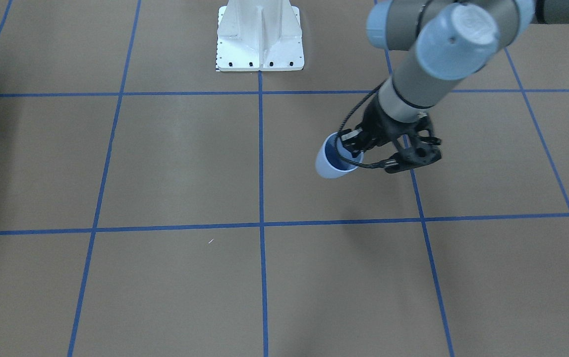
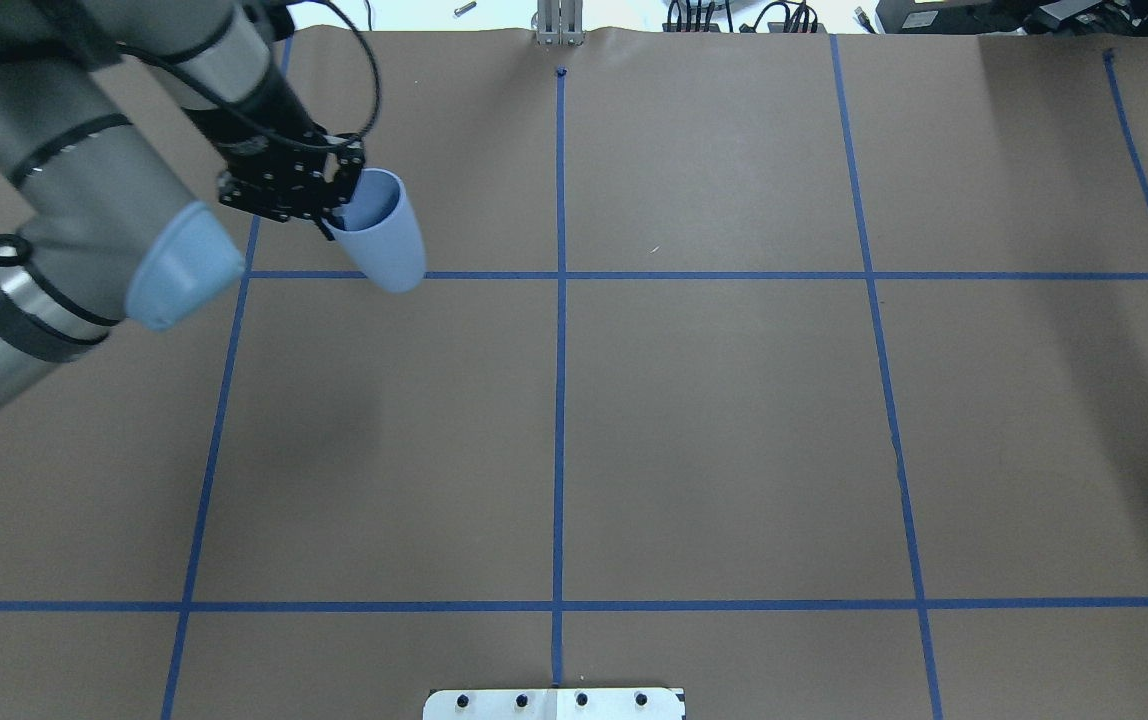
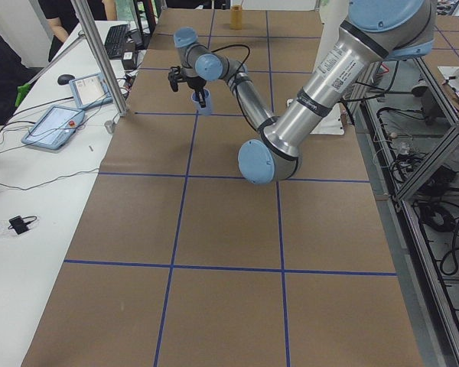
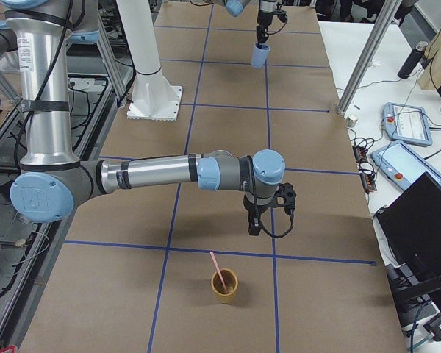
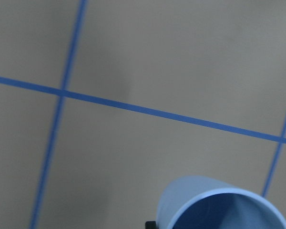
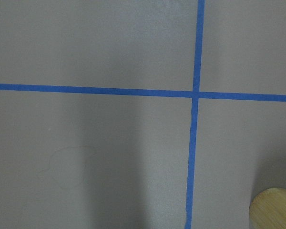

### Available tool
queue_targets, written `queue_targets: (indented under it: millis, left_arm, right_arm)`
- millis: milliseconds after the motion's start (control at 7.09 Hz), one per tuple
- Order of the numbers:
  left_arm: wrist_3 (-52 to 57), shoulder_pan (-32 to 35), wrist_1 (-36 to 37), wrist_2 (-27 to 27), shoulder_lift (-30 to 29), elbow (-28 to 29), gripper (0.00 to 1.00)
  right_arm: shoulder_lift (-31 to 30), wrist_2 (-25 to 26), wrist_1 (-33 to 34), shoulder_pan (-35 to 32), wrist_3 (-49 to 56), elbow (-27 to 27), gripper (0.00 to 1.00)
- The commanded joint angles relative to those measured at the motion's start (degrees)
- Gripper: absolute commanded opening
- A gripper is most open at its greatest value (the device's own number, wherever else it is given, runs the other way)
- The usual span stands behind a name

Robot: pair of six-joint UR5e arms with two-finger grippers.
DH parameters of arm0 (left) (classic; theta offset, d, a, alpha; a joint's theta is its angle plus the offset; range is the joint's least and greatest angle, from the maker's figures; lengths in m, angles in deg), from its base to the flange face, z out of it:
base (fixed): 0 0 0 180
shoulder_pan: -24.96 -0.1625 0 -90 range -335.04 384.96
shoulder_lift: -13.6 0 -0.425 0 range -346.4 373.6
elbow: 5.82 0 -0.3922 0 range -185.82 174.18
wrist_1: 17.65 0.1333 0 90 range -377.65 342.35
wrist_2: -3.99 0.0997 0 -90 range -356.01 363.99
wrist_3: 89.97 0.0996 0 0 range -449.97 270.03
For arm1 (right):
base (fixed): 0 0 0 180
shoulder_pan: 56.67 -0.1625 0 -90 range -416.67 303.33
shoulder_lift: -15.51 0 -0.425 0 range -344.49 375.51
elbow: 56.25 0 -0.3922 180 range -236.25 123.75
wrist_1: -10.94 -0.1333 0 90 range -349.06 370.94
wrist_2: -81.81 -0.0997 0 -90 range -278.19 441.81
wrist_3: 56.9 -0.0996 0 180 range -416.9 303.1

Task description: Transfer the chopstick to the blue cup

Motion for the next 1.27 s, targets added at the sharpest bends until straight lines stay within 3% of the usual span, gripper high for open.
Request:
queue_targets:
  millis: [0,141,282,706,847,988,1129]
  left_arm:
    - [-10.73,-8.23,-8.62,7.23,-5.59,8.80,0.00]
    - [-12.33,-11.30,-12.15,11.96,-6.74,12.33,0.00]
    - [-12.52,-12.29,-13.93,13.31,-7.01,13.93,0.00]
    - [-12.35,-12.91,-14.39,13.33,-7.10,15.00,0.04]
    - [-12.18,-13.09,-14.47,13.41,-7.02,15.00,0.86]
    - [-12.44,-13.09,-14.91,13.41,-7.10,14.74,0.97]
    - [-12.79,-13.09,-16.22,13.41,-7.02,14.30,0.97]
  right_arm:
    - [-0.01,0.03,-0.09,0.00,-0.01,0.05,1.00]
    - [-0.01,0.03,-0.09,0.00,-0.01,0.13,1.00]
    - [-0.01,0.03,-0.09,0.00,-0.01,0.14,1.00]
    - [0.17,0.03,-0.09,0.00,-0.10,0.14,1.00]
    - [0.26,0.03,-0.09,0.00,-0.10,0.22,1.00]
    - [0.26,0.03,-0.09,0.00,-0.10,0.31,1.00]
    - [0.52,0.03,-0.09,0.00,0.16,0.31,1.00]
